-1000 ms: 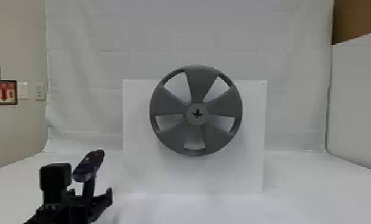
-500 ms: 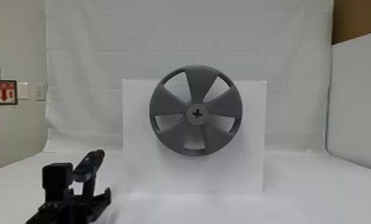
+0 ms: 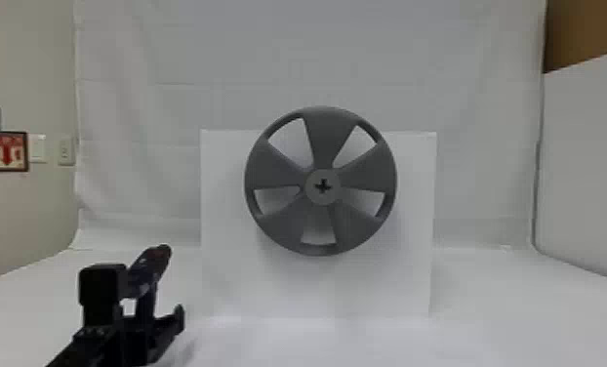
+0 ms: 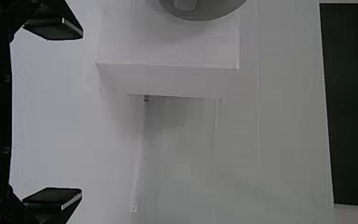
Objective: Grasp the drill and bring into the middle of wheel
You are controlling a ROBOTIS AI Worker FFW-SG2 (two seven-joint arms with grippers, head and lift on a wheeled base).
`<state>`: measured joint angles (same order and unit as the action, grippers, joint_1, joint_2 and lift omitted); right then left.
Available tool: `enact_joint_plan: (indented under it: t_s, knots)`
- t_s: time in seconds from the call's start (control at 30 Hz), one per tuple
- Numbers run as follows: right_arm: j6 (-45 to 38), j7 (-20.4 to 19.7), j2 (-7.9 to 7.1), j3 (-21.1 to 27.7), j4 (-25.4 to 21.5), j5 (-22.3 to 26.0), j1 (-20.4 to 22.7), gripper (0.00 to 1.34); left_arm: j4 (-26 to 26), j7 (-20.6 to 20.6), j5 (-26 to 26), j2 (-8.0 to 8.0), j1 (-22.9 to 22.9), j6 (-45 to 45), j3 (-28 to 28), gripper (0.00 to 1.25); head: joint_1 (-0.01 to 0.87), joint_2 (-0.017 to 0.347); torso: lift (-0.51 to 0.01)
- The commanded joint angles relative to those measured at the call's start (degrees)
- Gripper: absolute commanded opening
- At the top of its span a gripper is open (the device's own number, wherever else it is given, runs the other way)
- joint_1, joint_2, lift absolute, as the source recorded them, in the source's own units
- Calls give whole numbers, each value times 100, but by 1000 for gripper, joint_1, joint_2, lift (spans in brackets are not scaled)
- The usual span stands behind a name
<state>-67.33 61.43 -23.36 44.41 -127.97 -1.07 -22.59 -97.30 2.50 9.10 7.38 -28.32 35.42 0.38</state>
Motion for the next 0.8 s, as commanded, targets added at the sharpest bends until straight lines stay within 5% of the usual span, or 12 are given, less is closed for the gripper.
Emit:
enact_joint_plan:
  t_s: [0.0,0.37,0.53,0.77]
  knots:
    - [0,-9,7,-11,9,-16,0,1226,27,5,-31,0,-33,0,-11,1035,54,31,-403]
    - [0,0,7,-20,9,-16,9,1226,53,5,-40,0,-42,0,15,980,54,31,-403]
    - [0,0,7,-11,9,-16,9,1226,79,5,-14,-9,-42,0,59,603,54,31,-403]
    - [0,0,16,-11,9,-16,9,1226,79,23,-75,-35,-42,0,59,400,54,31,-403]
